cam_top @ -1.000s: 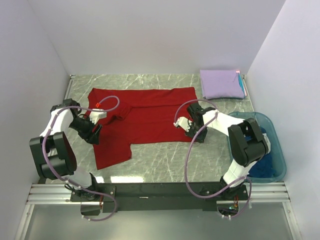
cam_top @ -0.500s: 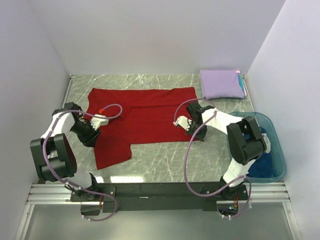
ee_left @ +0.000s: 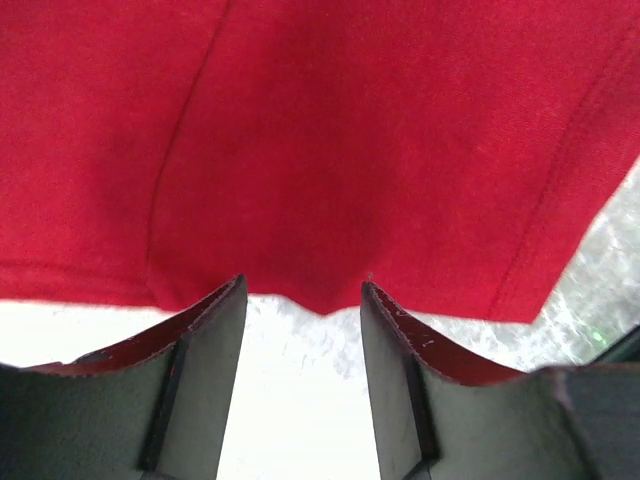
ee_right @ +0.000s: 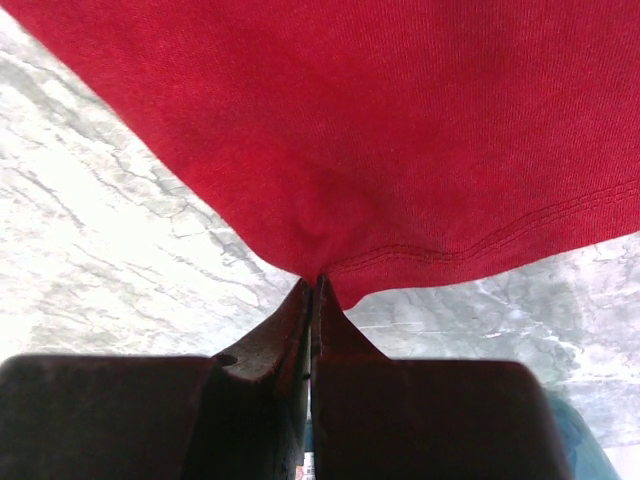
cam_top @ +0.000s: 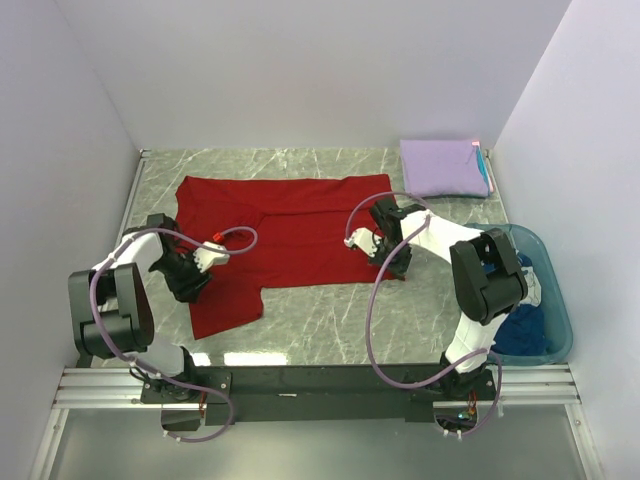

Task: Fold and stack the t-shirts
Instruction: Fold the tshirt

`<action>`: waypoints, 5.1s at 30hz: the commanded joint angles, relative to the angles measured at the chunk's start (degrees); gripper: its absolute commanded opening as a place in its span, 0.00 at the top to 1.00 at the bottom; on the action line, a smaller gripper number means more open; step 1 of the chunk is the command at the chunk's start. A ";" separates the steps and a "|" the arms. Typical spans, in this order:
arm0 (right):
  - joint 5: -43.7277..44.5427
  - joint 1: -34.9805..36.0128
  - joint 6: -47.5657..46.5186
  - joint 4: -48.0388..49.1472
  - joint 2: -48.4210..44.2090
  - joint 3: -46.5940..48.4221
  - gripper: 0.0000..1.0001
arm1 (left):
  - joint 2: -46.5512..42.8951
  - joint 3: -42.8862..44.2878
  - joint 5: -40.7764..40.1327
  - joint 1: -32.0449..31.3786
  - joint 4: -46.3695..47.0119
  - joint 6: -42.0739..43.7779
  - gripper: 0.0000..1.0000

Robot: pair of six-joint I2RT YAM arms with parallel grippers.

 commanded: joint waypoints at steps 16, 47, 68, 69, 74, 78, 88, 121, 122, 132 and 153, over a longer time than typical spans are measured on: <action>-3.95 -3.82 -2.66 -5.59 -7.50 -0.87 1.00 | -2.67 1.21 -1.98 0.37 -8.33 2.34 0.99; -8.88 -11.55 -11.89 -19.39 6.37 28.91 1.00 | 20.52 49.82 5.58 1.96 -27.07 -6.00 0.99; -6.07 -12.61 -13.30 -22.29 19.02 43.41 1.00 | 33.27 60.37 2.77 1.25 -25.31 -8.64 0.99; -5.98 -12.35 -13.30 -22.47 19.81 43.94 1.00 | 33.36 60.37 2.77 1.25 -24.87 -8.82 1.00; -5.63 -12.43 -13.39 -23.52 22.54 48.59 1.00 | 34.51 60.29 2.77 1.25 -24.25 -9.35 0.99; -5.19 -12.17 -13.74 -24.23 24.56 50.71 1.00 | 34.59 59.50 2.50 1.17 -23.38 -9.52 0.99; -3.87 -11.47 -14.26 -23.70 28.25 53.96 1.00 | 36.43 59.84 1.80 1.08 -22.14 -10.66 1.00; -15.70 -16.03 3.11 -34.06 27.38 52.66 0.23 | 31.35 50.64 9.61 9.24 -19.25 -20.15 0.50; -17.04 -16.39 4.44 -33.99 27.38 51.78 0.26 | 30.91 49.14 9.97 9.51 -18.63 -20.59 0.50; -23.82 -19.11 14.30 -30.04 29.93 47.47 0.36 | 29.23 37.97 10.59 12.15 -12.14 -23.41 0.47; -16.79 -22.98 11.23 -24.84 23.95 36.38 0.97 | 21.95 25.31 11.20 14.70 -12.30 -20.94 0.86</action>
